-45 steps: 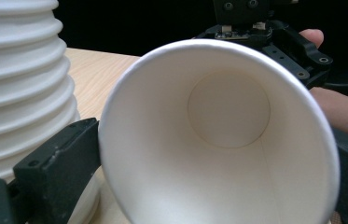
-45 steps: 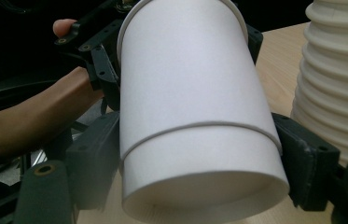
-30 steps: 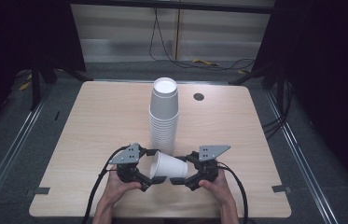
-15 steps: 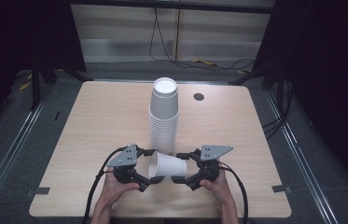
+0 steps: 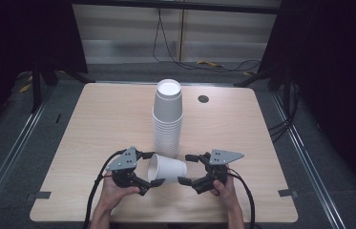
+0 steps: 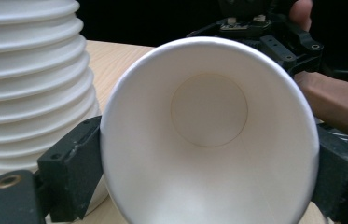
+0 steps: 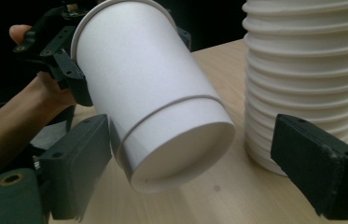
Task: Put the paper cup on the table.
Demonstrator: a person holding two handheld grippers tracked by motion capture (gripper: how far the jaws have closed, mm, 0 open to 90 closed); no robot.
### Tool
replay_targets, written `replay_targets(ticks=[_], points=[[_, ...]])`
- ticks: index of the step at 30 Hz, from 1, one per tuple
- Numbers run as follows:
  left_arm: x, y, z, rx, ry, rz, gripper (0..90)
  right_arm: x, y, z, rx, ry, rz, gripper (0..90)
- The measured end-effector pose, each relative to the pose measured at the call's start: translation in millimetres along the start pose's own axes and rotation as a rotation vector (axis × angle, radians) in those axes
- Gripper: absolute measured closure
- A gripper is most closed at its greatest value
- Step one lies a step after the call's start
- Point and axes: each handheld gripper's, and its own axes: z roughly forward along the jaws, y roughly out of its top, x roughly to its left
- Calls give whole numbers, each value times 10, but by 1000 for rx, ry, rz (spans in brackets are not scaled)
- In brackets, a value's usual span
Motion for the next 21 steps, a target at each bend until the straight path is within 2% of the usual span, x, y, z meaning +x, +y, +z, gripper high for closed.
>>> replay_targets(ticks=[3, 6, 13, 15, 18, 21], points=[[-9, 4, -12, 9, 5, 4, 114, 15, -7, -23, -8, -36, -13, 129], [-5, 0, -18, 26, 12, 3, 113, 16, -14, -41, -16, -47, -17, 129], [20, -13, -63, 47, 32, -12, 113, 19, -52, -120, -42, -180, -27, 129], [26, -20, -76, 45, 43, -24, 112, 0, -71, -148, -55, -204, -22, 129], [45, -27, -108, 53, 55, -27, 111, -18, -102, -194, -87, -243, -15, 129], [62, -34, -141, 61, 63, -28, 111, -33, -119, -211, -112, -302, -11, 129]])
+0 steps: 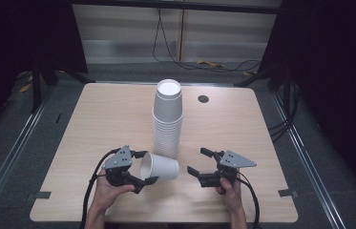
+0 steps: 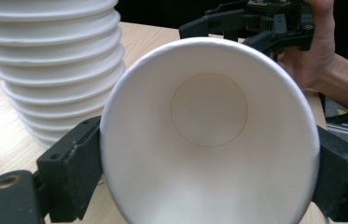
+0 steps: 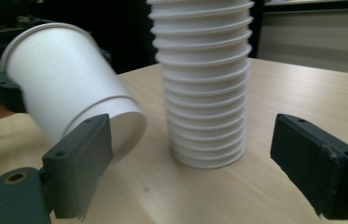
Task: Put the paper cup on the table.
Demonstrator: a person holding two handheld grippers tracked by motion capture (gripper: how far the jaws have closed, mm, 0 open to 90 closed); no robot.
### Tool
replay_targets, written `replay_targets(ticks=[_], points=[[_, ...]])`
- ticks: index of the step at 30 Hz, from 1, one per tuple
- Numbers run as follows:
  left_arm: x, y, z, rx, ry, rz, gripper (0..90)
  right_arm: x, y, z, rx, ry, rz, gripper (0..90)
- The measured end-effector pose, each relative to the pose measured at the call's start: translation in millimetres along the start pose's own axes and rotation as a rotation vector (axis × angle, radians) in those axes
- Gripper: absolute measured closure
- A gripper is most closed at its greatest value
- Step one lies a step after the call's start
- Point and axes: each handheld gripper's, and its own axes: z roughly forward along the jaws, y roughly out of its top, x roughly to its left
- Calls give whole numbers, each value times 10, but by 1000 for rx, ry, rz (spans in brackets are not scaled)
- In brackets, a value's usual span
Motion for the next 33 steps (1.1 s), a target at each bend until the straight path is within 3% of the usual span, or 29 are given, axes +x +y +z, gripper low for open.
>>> replay_targets(ticks=[11, 14, 16, 17, 21, 28, 30, 32, 33], points=[[-20, -28, -135, 21, 33, -7, 109, 11, -45, -15, -42, -132, -18, 130], [-11, -42, -182, 33, 41, -3, 109, -1, -91, -56, -64, -214, -34, 129], [16, -52, -220, 42, 56, -4, 109, -21, -115, -73, -77, -238, -15, 128], [23, -58, -233, 34, 64, -23, 109, -21, -115, -80, -78, -257, -20, 128], [81, -73, -292, 33, 99, -35, 109, -31, -111, -80, -108, -329, -47, 133], [194, -121, -361, 67, 161, -78, 109, -38, -180, -113, -110, -393, -48, 136], [218, -125, -368, 72, 173, -92, 109, -28, -196, -108, -101, -412, -63, 137], [243, -121, -374, 72, 180, -100, 109, -31, -222, -102, -96, -396, -69, 169], [259, -111, -387, 79, 185, -98, 109, -20, -228, -108, -107, -418, -79, 174]])
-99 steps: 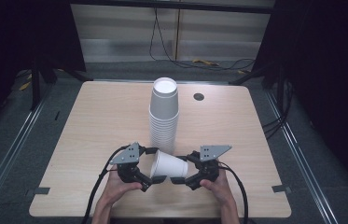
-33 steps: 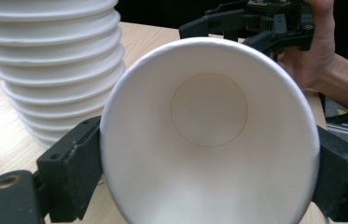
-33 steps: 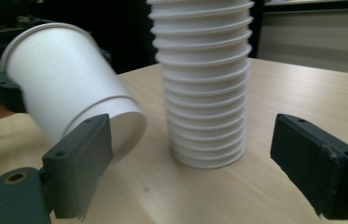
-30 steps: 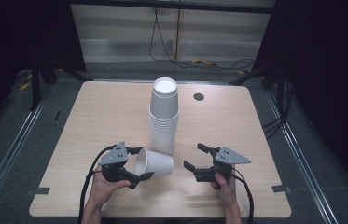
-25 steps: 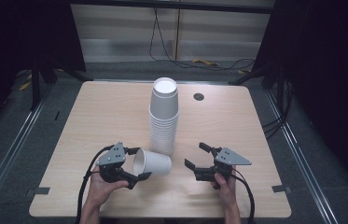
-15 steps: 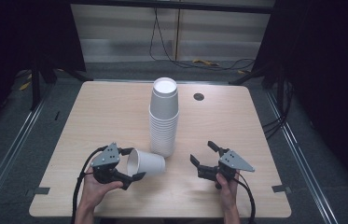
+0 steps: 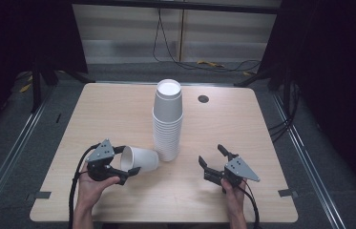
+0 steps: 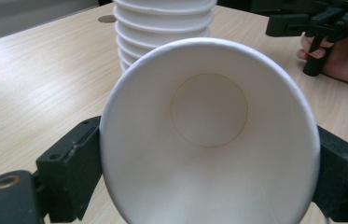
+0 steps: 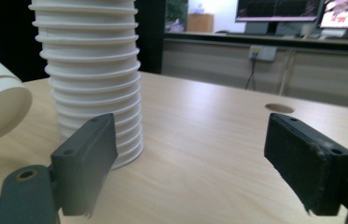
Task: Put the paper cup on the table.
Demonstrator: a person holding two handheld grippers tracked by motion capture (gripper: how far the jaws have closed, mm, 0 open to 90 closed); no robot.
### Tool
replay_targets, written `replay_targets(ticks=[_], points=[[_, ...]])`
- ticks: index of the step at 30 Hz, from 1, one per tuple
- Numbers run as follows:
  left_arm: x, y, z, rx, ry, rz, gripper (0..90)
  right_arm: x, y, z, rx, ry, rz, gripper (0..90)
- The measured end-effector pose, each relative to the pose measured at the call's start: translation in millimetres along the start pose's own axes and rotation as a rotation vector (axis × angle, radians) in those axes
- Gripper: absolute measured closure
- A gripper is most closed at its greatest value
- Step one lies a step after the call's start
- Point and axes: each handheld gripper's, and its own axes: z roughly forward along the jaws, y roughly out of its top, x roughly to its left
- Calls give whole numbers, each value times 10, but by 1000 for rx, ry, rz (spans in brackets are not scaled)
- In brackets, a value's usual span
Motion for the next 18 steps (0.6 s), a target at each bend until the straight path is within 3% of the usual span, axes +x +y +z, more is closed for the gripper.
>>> replay_targets(ticks=[4, 8, 17, 18], points=[[28, 66, -41, 11, 11, 2, 109, -1, -8, -12, -26, 8, -21, 155], [42, 131, -67, 37, 20, 8, 109, -28, -22, -42, -52, -1, 18, 133], [133, 170, -129, 105, 90, -15, 107, -44, -35, -61, -81, -21, 30, 131], [145, 179, -142, 115, 122, -5, 108, -41, -35, -62, -80, -21, 29, 131]])
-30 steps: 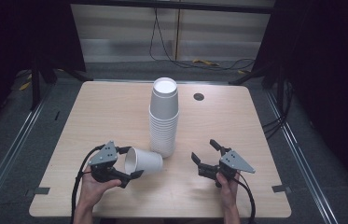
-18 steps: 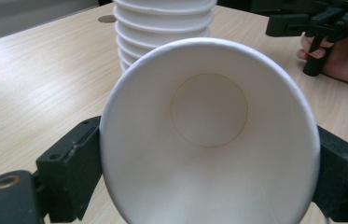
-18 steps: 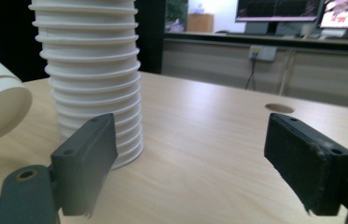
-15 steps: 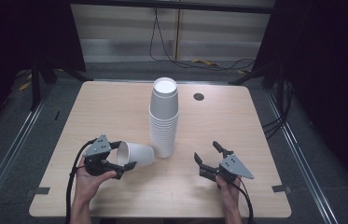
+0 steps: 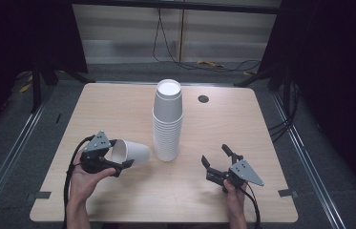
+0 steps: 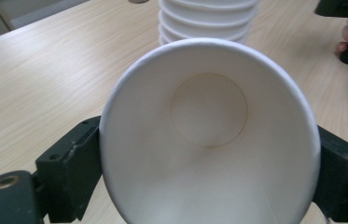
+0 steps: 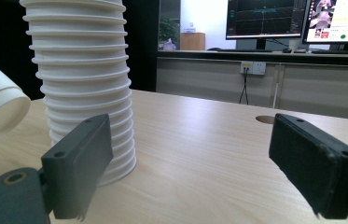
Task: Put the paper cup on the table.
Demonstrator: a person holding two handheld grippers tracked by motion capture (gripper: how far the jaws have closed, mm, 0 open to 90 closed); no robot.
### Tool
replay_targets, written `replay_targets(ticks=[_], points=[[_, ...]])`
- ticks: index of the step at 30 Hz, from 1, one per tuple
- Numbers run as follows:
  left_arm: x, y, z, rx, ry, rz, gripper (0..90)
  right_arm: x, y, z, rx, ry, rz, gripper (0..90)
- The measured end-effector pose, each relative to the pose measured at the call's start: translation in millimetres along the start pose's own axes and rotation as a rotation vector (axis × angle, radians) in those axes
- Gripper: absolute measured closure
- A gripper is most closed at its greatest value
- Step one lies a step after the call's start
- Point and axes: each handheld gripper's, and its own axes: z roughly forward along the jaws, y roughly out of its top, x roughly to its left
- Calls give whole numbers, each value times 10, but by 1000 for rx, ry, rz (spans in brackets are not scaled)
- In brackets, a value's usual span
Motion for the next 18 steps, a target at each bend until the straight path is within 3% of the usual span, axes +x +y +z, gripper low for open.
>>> replay_targets(ticks=[1, 3, 8, 10, 12, 15, 18], points=[[3, 8, -8, 12, 23, 1, 108, 0, 0, 0, 0, 0, 0, 131], [17, 16, -9, 21, 16, 5, 108, 2, 0, 0, 1, 0, 1, 132], [107, 71, -11, 52, 45, -2, 108, 11, 2, -2, 8, -7, -7, 152], [166, 130, -16, 77, 63, 1, 107, 10, 2, 1, 7, -7, -8, 152], [230, 204, -28, 145, 93, 25, 106, 10, 2, 2, 7, 0, -8, 152], [288, 272, -26, 163, 61, 39, 106, 8, 2, -1, 9, -2, -4, 150], [326, 346, 3, 204, 66, 56, 106, 5, 1, 0, 5, -4, -1, 135]])
